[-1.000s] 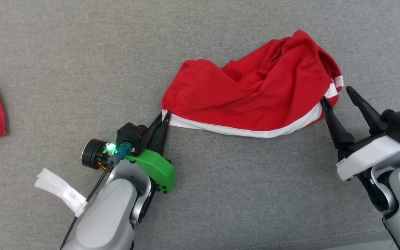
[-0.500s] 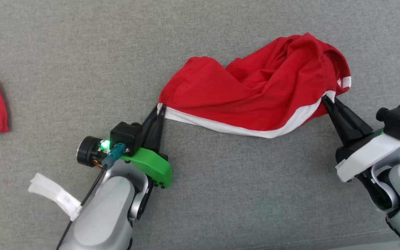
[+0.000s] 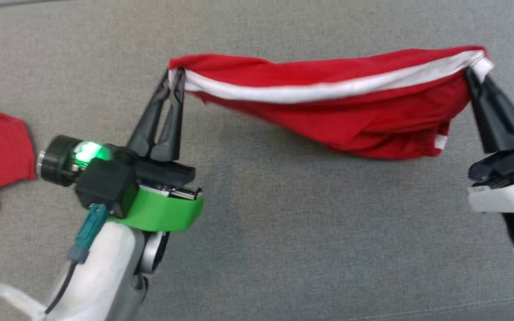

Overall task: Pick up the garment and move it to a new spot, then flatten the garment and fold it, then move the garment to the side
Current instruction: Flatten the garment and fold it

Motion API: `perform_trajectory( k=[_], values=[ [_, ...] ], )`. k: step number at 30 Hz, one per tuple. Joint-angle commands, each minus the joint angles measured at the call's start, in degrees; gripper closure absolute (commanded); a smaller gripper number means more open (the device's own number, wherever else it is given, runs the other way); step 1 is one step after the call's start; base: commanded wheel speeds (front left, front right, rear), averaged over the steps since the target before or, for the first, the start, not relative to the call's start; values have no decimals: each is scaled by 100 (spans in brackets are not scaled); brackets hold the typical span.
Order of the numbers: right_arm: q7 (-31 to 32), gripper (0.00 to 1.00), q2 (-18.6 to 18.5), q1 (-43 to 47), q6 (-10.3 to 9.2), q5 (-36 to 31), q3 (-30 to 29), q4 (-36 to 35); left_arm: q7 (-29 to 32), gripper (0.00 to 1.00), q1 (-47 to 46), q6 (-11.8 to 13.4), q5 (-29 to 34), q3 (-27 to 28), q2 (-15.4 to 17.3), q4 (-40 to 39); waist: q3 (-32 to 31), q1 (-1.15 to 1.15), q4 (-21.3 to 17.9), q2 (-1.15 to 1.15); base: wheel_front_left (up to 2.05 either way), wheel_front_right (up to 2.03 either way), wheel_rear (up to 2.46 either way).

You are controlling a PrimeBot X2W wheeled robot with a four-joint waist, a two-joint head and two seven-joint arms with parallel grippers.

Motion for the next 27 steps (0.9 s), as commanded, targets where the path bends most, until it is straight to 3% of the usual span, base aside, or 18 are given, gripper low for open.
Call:
perform_trajectory(
  k=[1,8,14,21,27],
  values=[
    [64,100,-41,41,-6,-99,-164,-222,52,100,-84,58,100,53,113,-267,-307,0,22,0,0,0,0],
    [626,100,-62,-138,-6,-329,-934,-1287,430,100,-516,207,320,333,419,-1519,-702,0,23,0,0,0,0],
    [961,100,13,-359,-6,-223,-989,-1457,667,100,-840,197,193,427,379,-1639,-742,0,18,0,0,0,0],
    [1058,100,46,-984,-6,-21,-847,-977,592,100,-1555,-114,-186,398,99,-763,-279,0,49,0,0,0,0],
    [832,100,119,-2321,-6,206,-461,31,237,100,-2861,-545,-579,558,-308,1026,299,0,61,0,0,0,0]
  ],
)
